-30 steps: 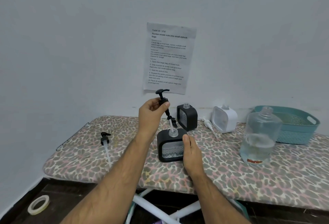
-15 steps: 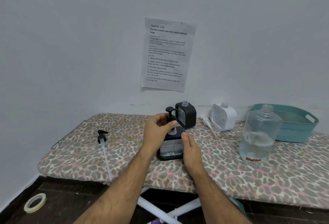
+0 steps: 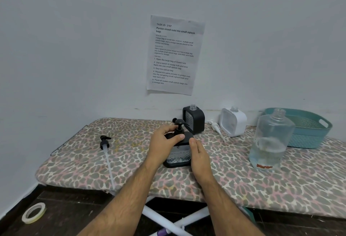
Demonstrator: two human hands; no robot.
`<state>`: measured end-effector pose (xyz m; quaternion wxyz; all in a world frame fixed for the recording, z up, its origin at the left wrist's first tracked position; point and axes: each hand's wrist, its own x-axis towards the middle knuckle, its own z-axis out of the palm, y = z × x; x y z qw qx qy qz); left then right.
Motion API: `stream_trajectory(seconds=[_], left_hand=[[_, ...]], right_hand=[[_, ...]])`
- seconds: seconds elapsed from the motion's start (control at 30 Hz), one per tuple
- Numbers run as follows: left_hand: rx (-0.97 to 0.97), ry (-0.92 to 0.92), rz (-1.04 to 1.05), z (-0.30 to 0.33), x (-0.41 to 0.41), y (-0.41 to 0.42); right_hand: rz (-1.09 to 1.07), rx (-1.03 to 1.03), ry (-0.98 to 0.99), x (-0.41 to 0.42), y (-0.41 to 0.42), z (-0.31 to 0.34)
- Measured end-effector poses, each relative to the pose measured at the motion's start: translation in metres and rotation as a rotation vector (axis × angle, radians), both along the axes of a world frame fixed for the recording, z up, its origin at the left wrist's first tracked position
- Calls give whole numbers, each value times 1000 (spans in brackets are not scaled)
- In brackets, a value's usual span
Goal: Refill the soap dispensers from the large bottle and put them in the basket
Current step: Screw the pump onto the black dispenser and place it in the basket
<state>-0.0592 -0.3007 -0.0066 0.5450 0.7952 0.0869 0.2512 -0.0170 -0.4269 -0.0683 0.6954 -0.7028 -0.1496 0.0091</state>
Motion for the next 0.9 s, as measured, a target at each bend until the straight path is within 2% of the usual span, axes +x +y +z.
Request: stream_trajectory(seconds=[0.3,0.47,0.73,0.9], left_hand=[[219,160,-131,8,-3,4],[321,140,-26,11,4,-1],[115,20,49,12,-6,0],[71,1,39,7,-9,0]], right_hand=[[7,34,13,0,3,1],[24,42,23,-1,1,4],[28,50,61,0,-1,6],[11,21,44,2,1,3]])
